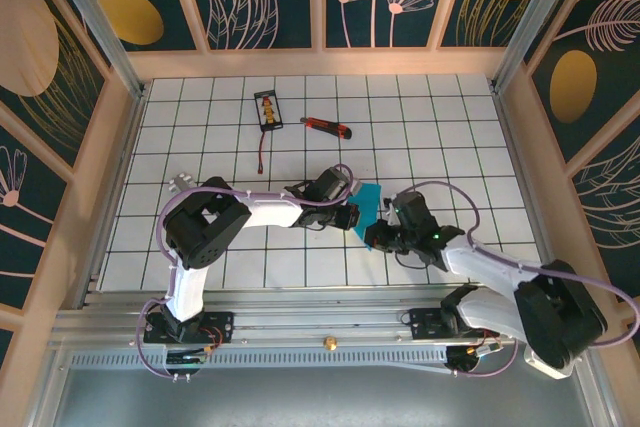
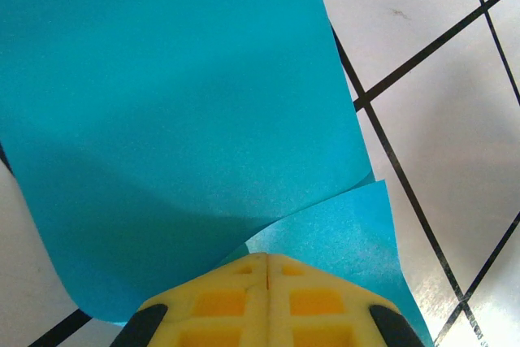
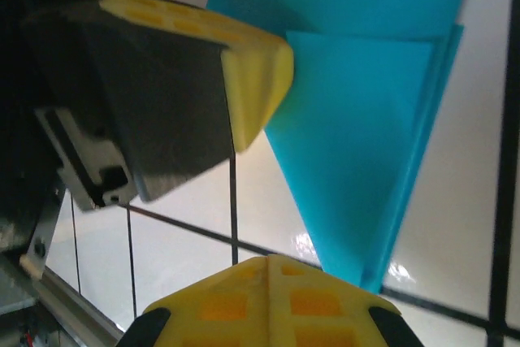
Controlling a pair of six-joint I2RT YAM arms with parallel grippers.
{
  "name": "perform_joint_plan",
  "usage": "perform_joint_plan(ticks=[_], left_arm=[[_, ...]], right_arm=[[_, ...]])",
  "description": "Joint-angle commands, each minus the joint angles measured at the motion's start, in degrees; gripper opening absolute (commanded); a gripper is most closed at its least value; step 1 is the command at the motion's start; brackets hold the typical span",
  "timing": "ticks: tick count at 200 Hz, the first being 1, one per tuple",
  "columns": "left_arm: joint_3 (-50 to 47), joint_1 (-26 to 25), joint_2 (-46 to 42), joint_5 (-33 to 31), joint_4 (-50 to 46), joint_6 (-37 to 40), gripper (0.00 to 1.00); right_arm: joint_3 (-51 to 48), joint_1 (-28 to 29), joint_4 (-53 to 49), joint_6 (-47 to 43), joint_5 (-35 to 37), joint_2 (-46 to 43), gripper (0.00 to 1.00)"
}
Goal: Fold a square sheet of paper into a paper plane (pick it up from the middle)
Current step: Third fold the triangle at the center of the table.
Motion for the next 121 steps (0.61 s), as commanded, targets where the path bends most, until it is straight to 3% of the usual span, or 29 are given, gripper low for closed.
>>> perform_joint_plan(ticks=[1, 58, 98, 121], left_arm=[[-1.08, 0.46, 2.24, -2.59, -4.71, 0.35, 0.00], [1.28, 0.56, 0.80, -2.62, -4.86, 0.41, 0.00], [-2.41, 0.49, -6.36, 1.80, 1.72, -5.52, 0.28], [-9.49, 0.13, -9.50, 7.04, 10.19, -13.43, 0.30]], right_arm=[[1.13, -1.76, 4.19, -3.32, -2.58, 4.81, 0.00], [-3.20, -3.77, 3.70, -4.97, -2.48, 8.16, 0.00], [-5.23, -3.88, 3.12, -3.78, -1.85, 7.99, 0.00], [-5.24, -3.96, 2.79, -3.92, -1.68, 8.06, 0.00]])
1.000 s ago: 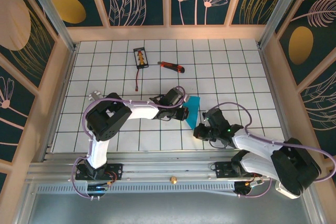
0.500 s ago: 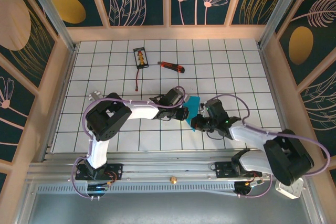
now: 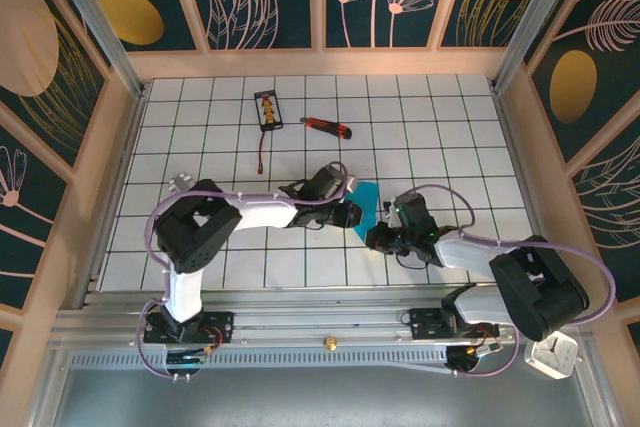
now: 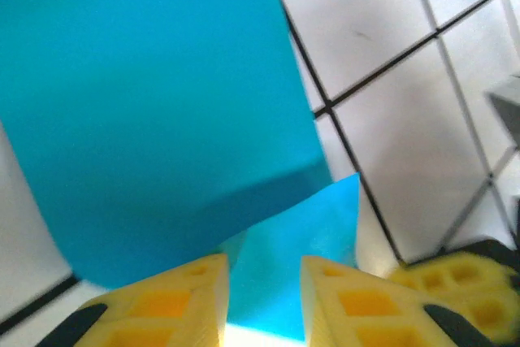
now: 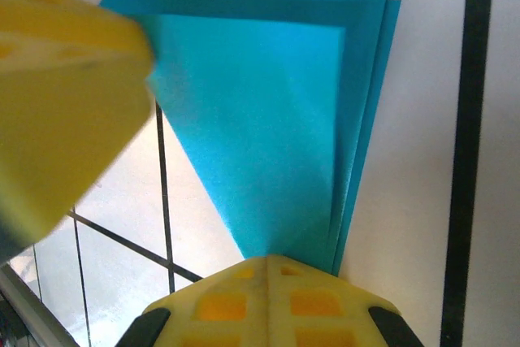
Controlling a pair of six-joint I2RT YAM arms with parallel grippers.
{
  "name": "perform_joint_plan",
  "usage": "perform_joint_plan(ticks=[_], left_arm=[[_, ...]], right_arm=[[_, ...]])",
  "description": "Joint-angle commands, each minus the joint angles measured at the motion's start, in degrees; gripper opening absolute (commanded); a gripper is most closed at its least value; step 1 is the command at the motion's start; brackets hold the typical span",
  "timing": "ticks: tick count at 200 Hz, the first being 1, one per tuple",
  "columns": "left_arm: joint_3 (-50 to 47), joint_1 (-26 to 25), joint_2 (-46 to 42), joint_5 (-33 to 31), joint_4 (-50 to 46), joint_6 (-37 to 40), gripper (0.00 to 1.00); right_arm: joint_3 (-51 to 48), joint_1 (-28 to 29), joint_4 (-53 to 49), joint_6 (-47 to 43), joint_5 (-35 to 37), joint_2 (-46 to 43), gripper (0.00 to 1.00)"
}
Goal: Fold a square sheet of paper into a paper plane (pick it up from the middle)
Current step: Third fold the triangle at the center of the table.
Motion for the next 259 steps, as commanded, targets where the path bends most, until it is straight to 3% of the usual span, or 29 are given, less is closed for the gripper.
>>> perform_joint_plan(ticks=[1, 29, 47, 126, 194, 259], left_arm=[[-5.77, -0.04, -4.05, 5.15, 7.76, -8.65, 0.30], [-6.57, -1.36, -2.97, 8.16, 8.85, -11.24, 0.08], [-5.32, -2.20, -1.48, 9.28, 8.96, -11.40, 0.00], [-1.04, -2.17, 3.87, 8.01, 7.19, -11.30, 0.00], [1.27, -2.07, 6.30, 0.96, 0.85, -7.78, 0.00], [-0.13, 1.21, 6.46, -0.30, 1.28, -6.44, 0.00]], right_arm=[[-2.15, -0.40, -4.63, -0.50, 1.80, 0.44, 0.00], [-2.00, -0.48, -4.97, -0.95, 1.89, 0.77, 0.00], [-1.91, -0.48, -5.21, -1.14, 2.02, 0.95, 0.00], [-1.74, -0.58, -5.98, -1.31, 2.46, 1.15, 0.00], [-2.16, -0.66, -8.01, 0.12, 3.47, 1.37, 0.00], [-2.19, -0.75, -9.16, 0.44, 3.56, 2.89, 0.00]])
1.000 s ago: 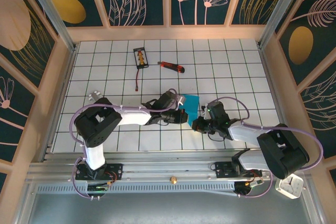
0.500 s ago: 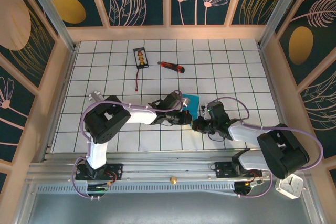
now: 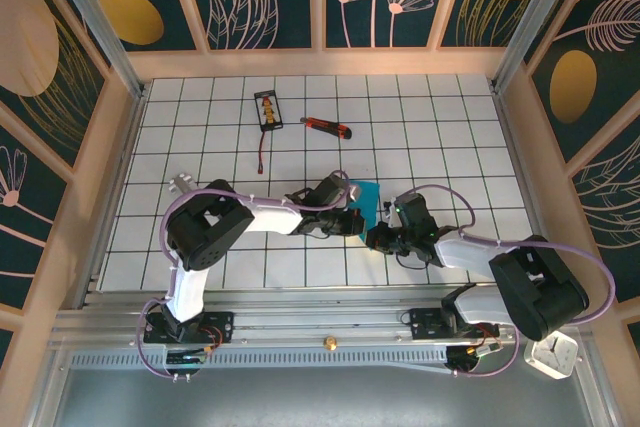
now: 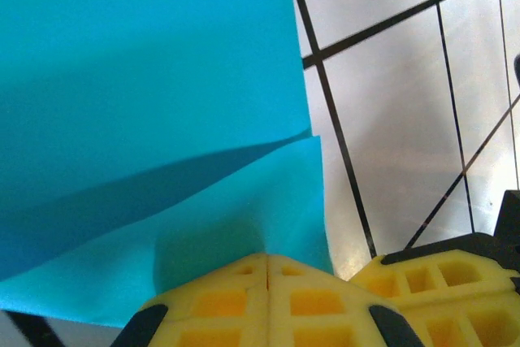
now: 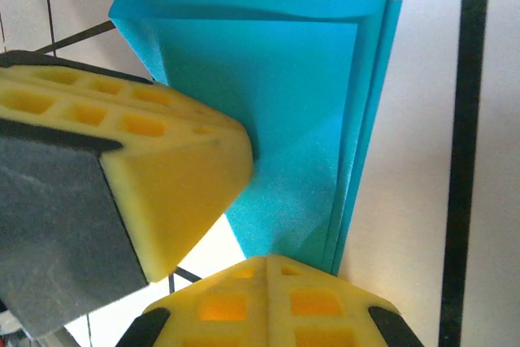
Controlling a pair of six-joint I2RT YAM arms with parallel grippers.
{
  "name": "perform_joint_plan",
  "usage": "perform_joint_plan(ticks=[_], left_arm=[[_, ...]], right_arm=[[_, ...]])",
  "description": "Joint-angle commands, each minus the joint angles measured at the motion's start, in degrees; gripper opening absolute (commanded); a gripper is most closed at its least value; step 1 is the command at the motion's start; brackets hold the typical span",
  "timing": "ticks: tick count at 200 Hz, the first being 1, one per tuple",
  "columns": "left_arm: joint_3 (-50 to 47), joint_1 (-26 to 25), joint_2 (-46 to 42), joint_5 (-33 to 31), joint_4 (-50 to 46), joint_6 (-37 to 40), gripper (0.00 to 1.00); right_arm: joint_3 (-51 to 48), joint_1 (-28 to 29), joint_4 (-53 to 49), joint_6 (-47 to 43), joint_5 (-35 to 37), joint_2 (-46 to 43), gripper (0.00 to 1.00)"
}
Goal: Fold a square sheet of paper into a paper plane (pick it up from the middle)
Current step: Third fold the triangle at the center of the table.
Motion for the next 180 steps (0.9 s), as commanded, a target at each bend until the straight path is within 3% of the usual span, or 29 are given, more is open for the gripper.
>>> perform_joint_plan(ticks=[1, 180], left_arm=[[-0.51, 2.70, 1.11, -4.13, -2.96, 1.90, 0.00], [1.43, 12.36, 3.83, -3.85, -2.68, 5.30, 0.00]], right_arm=[[-2.11, -0.49, -9.13, 0.20, 3.69, 2.59, 0.00], [-3.27, -0.49, -11.19, 1.06, 4.24, 1.98, 0.00]])
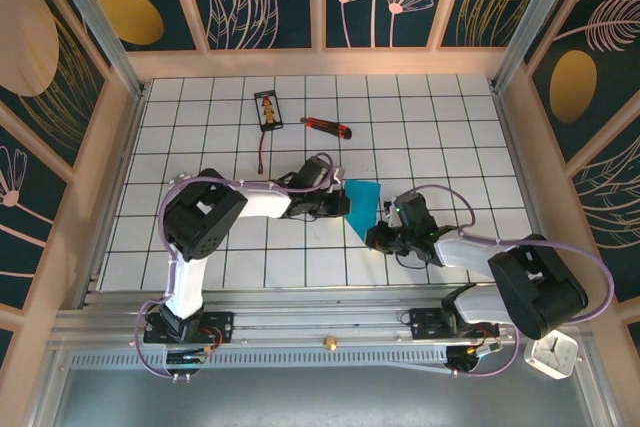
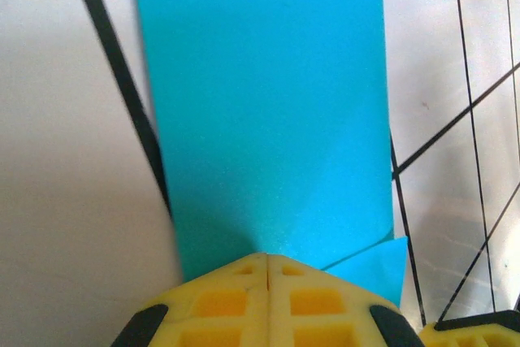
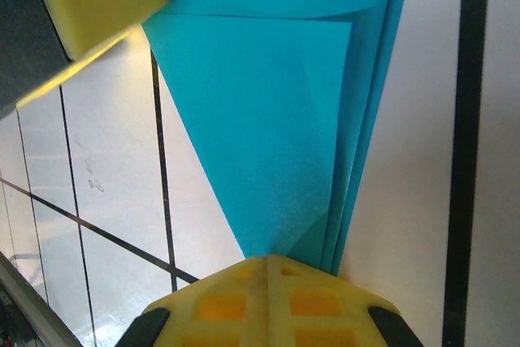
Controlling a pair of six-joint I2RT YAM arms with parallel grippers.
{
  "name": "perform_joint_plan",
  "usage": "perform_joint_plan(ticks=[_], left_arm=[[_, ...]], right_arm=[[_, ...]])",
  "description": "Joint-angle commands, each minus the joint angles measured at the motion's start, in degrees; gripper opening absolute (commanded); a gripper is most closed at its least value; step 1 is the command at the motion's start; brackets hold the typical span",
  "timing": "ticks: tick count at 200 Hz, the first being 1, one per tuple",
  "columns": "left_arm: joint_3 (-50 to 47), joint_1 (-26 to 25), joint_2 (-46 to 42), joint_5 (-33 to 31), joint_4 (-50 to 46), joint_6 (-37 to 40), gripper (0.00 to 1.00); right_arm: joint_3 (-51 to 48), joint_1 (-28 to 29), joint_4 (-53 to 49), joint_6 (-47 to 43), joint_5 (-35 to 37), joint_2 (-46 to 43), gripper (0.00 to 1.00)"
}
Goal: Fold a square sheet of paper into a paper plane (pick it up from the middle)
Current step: Third fold the triangle at the center of the table, then move the paper to the center of the table.
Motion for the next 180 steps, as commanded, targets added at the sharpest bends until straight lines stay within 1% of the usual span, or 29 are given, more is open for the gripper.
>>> perform_joint_plan(ticks=[1, 38, 52, 71, 90, 103, 121, 135, 148, 154, 167, 180], left_arm=[[-0.06, 3.79, 2.46, -6.30, -2.28, 2.28, 0.00], [-0.09, 5.92, 0.56, -6.89, -2.61, 4.03, 0.00], [-0.81, 5.91, -1.75, -6.48, -1.80, 4.42, 0.05], [-3.61, 5.62, -5.78, -4.11, 0.86, 2.59, 0.12], [-8.03, 4.61, -9.74, -2.34, 4.66, -0.42, 0.19], [-9.57, 3.51, -11.58, -2.33, 5.83, -1.43, 0.24], [-9.82, 1.88, -12.73, -2.66, 6.41, -0.85, 0.30], [-8.21, 0.55, -12.02, -2.79, 6.22, 0.41, 0.34], [-6.26, -0.41, -10.08, -1.78, 4.66, 1.48, 0.35], [-3.94, -0.72, -8.96, -1.41, 3.98, 1.59, 0.35], [-2.01, -0.83, -6.77, -1.75, 2.05, 1.18, 0.33], [0.10, -0.78, -5.62, -5.64, -3.11, 2.31, 0.32]], right_arm=[[-3.32, -0.40, -11.41, 0.42, 4.38, 1.61, 0.00], [-3.21, -0.37, -11.42, 0.29, 4.33, 1.28, 0.00], [-2.63, -0.40, -11.07, -0.23, 3.83, 0.68, 0.00], [-0.78, 0.39, -9.66, -2.61, 1.58, -1.24, 0.00], [1.98, 1.00, -8.64, -5.71, -1.75, -5.11, 0.00], [2.68, 0.46, -6.53, -6.43, -3.39, -8.84, 0.00], [2.33, -1.75, -3.92, -5.67, -2.48, -11.87, 0.08], [3.03, -4.77, -4.64, -5.33, -0.29, -10.36, 0.13], [4.30, -7.14, -5.24, -5.48, 0.49, -7.81, 0.17], [5.07, -7.34, -5.25, -5.60, 1.34, -6.63, 0.18], [6.28, -7.15, -3.75, -5.53, 1.64, -3.99, 0.19], [7.28, -6.76, -2.57, -5.29, 1.97, -1.14, 0.19]])
